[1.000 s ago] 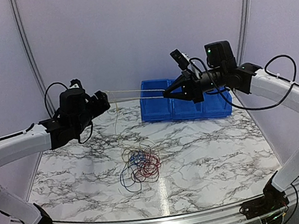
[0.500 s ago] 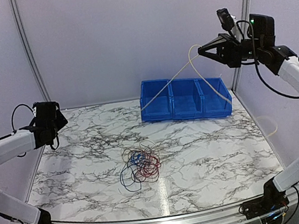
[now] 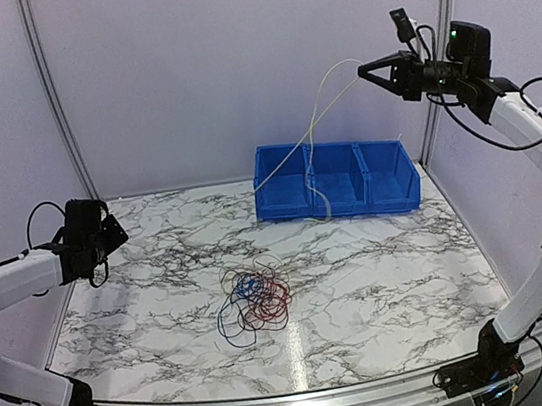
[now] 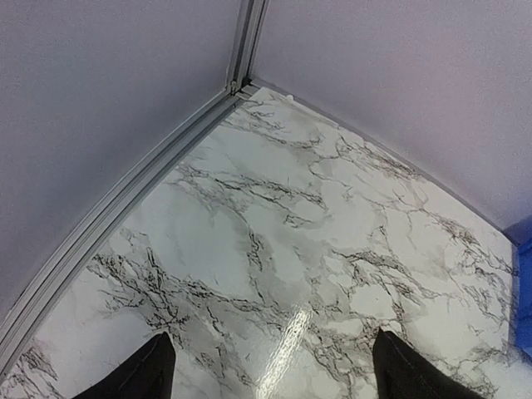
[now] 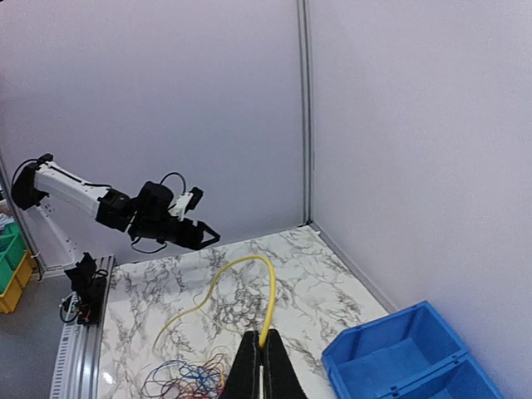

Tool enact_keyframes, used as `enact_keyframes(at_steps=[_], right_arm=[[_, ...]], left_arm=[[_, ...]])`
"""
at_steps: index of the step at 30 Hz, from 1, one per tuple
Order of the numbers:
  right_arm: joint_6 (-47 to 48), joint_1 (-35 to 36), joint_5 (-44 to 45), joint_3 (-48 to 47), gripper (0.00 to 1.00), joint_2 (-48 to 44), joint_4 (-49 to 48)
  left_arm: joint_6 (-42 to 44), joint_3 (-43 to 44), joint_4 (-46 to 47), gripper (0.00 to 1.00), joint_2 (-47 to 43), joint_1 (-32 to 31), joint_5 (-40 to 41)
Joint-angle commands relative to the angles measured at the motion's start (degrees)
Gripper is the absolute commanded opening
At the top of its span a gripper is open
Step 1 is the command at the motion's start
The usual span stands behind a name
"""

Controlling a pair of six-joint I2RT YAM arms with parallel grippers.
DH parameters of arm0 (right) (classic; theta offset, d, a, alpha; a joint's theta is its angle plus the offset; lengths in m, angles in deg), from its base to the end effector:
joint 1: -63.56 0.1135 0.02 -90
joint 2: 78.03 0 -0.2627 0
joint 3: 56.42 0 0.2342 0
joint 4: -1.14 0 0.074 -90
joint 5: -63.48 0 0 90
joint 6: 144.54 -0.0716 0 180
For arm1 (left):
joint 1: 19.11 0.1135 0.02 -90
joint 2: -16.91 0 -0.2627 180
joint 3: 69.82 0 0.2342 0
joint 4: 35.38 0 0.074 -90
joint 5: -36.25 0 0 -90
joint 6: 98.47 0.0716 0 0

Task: Untangle the cables

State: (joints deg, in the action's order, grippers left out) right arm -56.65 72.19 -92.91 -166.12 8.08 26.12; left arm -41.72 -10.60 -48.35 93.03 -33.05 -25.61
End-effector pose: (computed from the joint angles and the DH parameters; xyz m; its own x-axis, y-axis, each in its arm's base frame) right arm 0.3060 0.1128 0.4668 -0.0595 0.0059 -0.9982 -0.9642 0.2585 0.0590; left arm 0.2993 -0.0395 0.2321 -0.3031 -0.4229 -0.8540 -0.4193 0.8639 -0.2790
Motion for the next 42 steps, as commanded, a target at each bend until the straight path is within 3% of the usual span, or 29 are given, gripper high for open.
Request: enact_keyframes(at_steps=[1, 10, 19, 42], right_arm=[[-5.6, -5.1, 6.0, -7.3, 0.0, 1.3, -7.8], [-18.5, -19.5, 10.4, -14.2, 0.0, 7.1, -20.3], [-11.9, -20.0, 15.4, -15.9, 0.0, 11.8, -17.9], [-1.3, -20.0, 24.1, 0.1, 0.0, 23.5, -15.4]], left_arm=[[-1.0, -3.1, -0.5, 0.85, -2.2, 0.1, -2.3], [-2.3, -7.0, -2.4, 0.86, -2.8, 0.1, -2.8], [-2.0, -7.2, -0.1, 0.84, -1.2, 0.0, -7.6], [-1.5, -6.8, 3.8, 0.79, 0.4, -1.1, -18.6]])
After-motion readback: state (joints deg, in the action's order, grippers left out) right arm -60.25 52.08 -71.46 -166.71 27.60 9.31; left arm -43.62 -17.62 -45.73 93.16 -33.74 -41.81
